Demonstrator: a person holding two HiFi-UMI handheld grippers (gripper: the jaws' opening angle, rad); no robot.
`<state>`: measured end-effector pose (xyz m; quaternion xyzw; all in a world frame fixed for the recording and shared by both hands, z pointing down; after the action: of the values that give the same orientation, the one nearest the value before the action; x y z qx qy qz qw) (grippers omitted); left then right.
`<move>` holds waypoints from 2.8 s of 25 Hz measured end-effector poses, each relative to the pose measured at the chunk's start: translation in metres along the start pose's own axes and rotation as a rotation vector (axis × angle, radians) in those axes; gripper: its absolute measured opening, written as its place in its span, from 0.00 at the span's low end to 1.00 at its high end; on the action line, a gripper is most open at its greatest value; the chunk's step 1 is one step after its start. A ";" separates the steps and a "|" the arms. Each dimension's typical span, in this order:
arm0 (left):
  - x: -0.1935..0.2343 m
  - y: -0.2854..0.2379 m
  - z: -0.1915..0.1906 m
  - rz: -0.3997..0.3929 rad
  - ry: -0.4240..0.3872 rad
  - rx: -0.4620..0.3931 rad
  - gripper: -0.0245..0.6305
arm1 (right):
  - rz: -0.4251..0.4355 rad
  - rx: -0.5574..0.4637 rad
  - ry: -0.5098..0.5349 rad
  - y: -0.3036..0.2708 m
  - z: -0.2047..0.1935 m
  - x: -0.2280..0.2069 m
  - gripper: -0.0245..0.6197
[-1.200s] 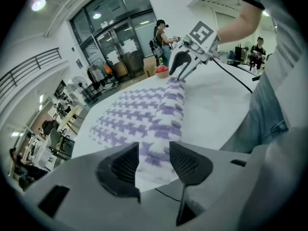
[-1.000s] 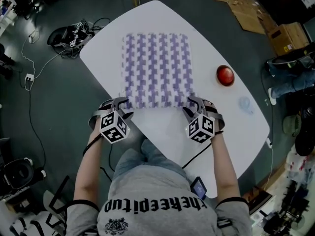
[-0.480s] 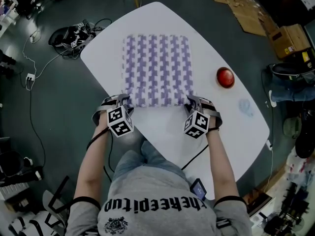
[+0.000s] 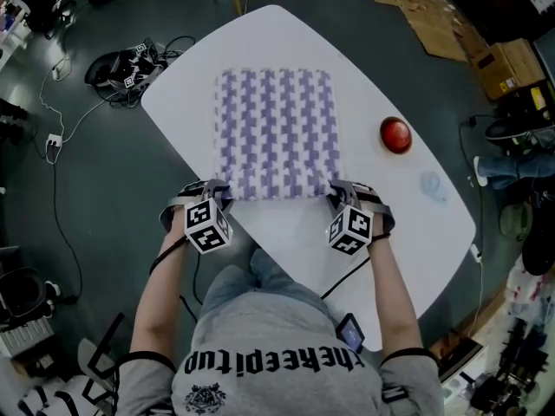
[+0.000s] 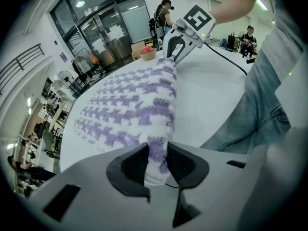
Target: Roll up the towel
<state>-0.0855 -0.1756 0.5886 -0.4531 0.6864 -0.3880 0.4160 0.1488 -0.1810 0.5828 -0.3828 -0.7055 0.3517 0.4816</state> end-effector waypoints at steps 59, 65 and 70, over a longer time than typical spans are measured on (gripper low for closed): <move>0.086 -0.041 0.015 -0.077 0.303 -0.168 0.28 | 0.016 -0.023 -0.302 -0.057 -0.006 -0.079 0.21; 0.123 -0.014 0.006 0.022 0.335 -0.242 0.33 | -0.008 -0.046 -0.360 -0.057 0.002 -0.101 0.25; 0.122 0.019 0.002 0.129 0.292 -0.251 0.33 | -0.078 -0.035 -0.341 -0.037 0.004 -0.101 0.25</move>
<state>-0.1195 -0.2861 0.5439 -0.3954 0.8100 -0.3334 0.2764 0.1626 -0.2872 0.5723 -0.2982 -0.7974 0.3802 0.3615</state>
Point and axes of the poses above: the fingertips, and each gripper's own axes: y backward along the fingers, x to its left, z out of its top, the point moved 1 cm from there along y, backward along the fingers, and after that the axes turned 2 degrees about y, right-handed, at the moved point
